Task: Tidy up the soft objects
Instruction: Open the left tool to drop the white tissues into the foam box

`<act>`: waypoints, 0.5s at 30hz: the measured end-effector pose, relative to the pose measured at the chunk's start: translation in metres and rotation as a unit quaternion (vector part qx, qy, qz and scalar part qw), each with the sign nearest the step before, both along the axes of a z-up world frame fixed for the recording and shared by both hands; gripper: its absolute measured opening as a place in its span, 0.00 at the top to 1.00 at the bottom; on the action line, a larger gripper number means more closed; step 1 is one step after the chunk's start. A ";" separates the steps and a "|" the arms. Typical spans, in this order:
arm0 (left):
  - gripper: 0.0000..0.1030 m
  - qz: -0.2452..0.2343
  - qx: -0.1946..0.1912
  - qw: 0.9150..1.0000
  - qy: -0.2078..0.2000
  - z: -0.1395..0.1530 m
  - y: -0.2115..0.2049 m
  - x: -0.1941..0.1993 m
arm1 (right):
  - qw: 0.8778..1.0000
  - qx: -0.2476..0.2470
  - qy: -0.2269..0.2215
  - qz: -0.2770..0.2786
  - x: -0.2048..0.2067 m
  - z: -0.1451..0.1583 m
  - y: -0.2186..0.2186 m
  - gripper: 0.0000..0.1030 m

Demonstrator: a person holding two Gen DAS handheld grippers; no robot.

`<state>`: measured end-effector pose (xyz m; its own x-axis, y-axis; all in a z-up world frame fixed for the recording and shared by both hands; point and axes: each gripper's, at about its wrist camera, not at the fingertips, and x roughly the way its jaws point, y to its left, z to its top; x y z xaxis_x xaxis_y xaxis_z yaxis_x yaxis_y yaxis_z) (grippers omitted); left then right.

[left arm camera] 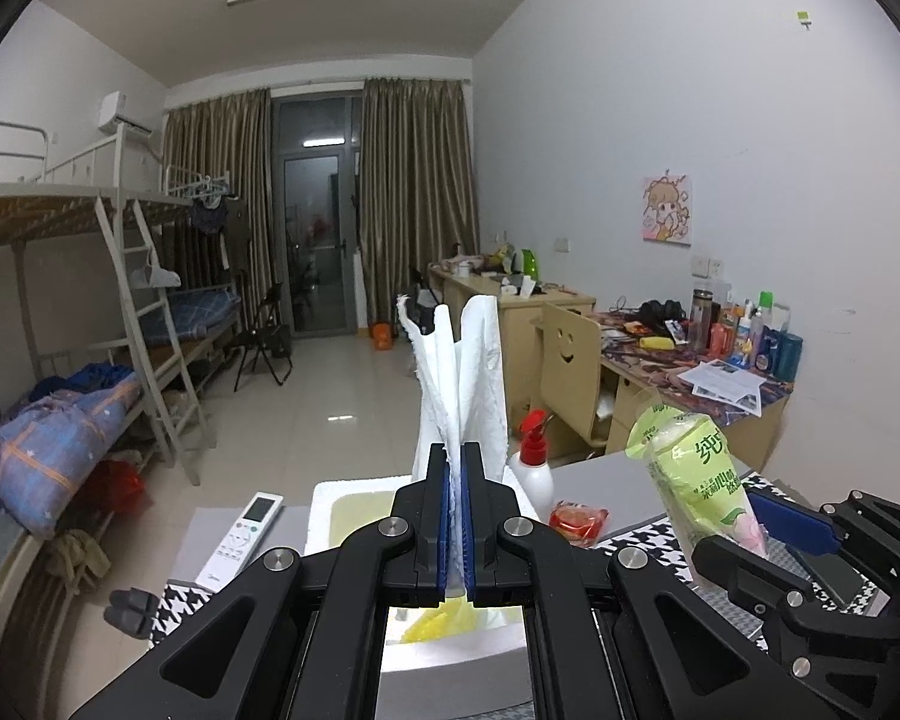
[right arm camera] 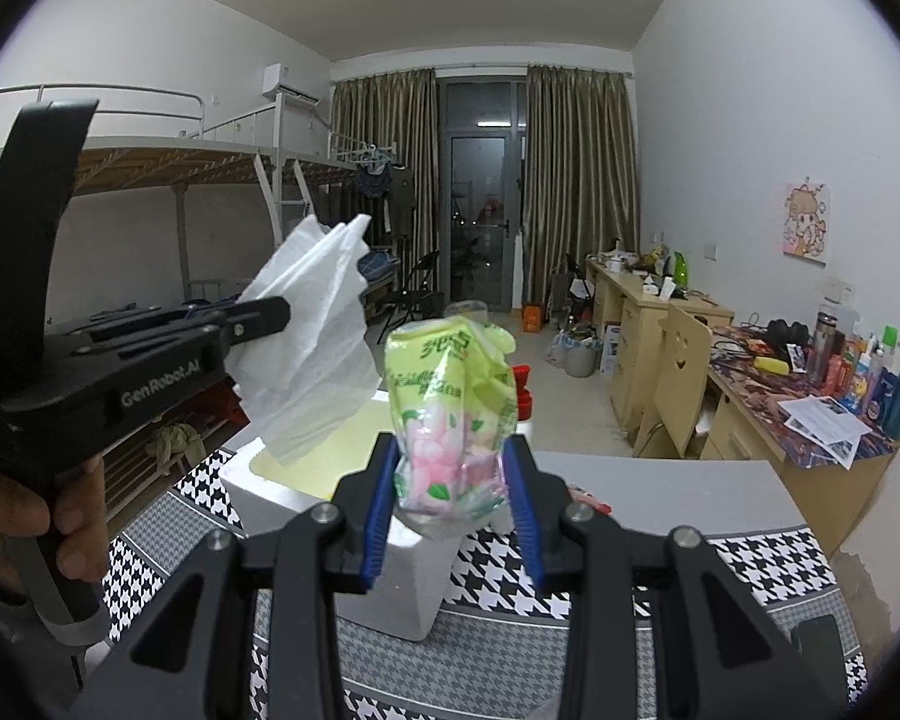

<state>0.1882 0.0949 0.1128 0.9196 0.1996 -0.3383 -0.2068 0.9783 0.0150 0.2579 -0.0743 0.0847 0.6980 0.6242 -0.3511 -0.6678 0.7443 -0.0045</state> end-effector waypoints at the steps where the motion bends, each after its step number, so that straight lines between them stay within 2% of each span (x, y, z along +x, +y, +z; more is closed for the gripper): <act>1: 0.97 0.002 -0.001 1.000 0.003 -0.002 0.001 0.002 | 1.000 -0.002 0.000 0.001 0.000 0.000 0.002 0.61; 15: 0.97 0.016 -0.014 0.999 0.043 -0.024 0.016 0.021 | 1.000 -0.017 0.008 0.007 0.009 -0.001 0.021 0.61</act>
